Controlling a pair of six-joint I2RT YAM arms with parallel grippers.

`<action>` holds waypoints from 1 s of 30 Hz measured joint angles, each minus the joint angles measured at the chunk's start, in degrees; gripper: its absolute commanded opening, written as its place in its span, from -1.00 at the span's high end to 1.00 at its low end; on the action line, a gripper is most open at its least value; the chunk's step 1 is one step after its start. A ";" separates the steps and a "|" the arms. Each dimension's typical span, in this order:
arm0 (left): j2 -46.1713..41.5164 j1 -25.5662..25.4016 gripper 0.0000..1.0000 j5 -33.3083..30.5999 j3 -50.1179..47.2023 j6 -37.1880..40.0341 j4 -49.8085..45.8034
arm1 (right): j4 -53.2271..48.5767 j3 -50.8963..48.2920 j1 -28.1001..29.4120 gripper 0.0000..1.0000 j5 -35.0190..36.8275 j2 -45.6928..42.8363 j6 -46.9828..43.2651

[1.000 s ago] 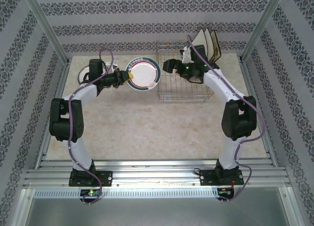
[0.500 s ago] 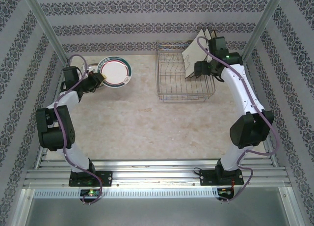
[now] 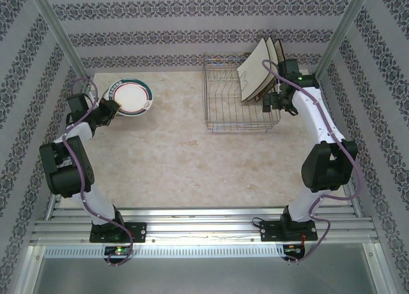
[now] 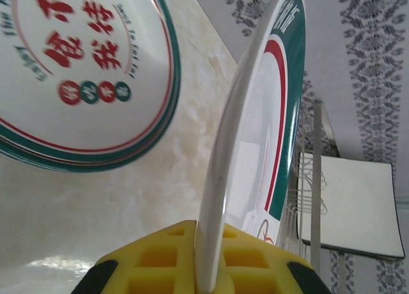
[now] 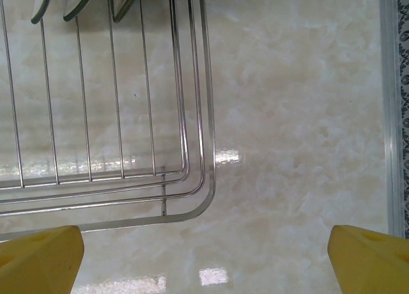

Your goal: Unload the plates from the dish rack

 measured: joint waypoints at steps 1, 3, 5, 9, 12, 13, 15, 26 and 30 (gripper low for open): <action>0.39 0.48 1.00 -0.13 0.00 0.00 0.15 | 0.00 0.00 0.00 -0.96 -0.13 0.00 -0.13; 1.44 1.05 1.00 -0.28 0.00 0.02 0.61 | 0.04 0.00 -0.07 -0.96 -0.55 0.00 -0.39; 2.86 1.60 1.00 -0.48 0.00 0.00 0.83 | 0.07 0.00 -0.07 -0.96 -0.85 0.00 -0.57; 5.90 2.14 1.00 -0.50 0.35 0.02 0.87 | 0.07 0.00 -0.07 -0.96 -1.27 0.00 -0.63; 8.61 2.40 1.00 -0.70 1.64 0.02 0.81 | 0.09 0.00 -0.07 -0.96 -1.55 0.00 -0.63; 9.40 2.51 1.00 -0.81 2.23 0.02 0.81 | 0.11 0.00 -0.07 -0.96 -1.64 0.00 -0.63; 10.36 2.75 1.00 -1.01 3.23 0.02 0.81 | 0.28 0.00 -0.07 -0.96 -1.84 0.00 -0.63; 14.29 4.55 1.00 -1.75 9.84 -0.20 1.25 | 0.46 0.00 -0.07 -0.96 -2.05 0.00 -0.83; 16.57 4.72 1.00 -2.45 10.23 -0.22 1.16 | 0.46 0.00 -0.07 -0.96 -2.23 0.00 -0.83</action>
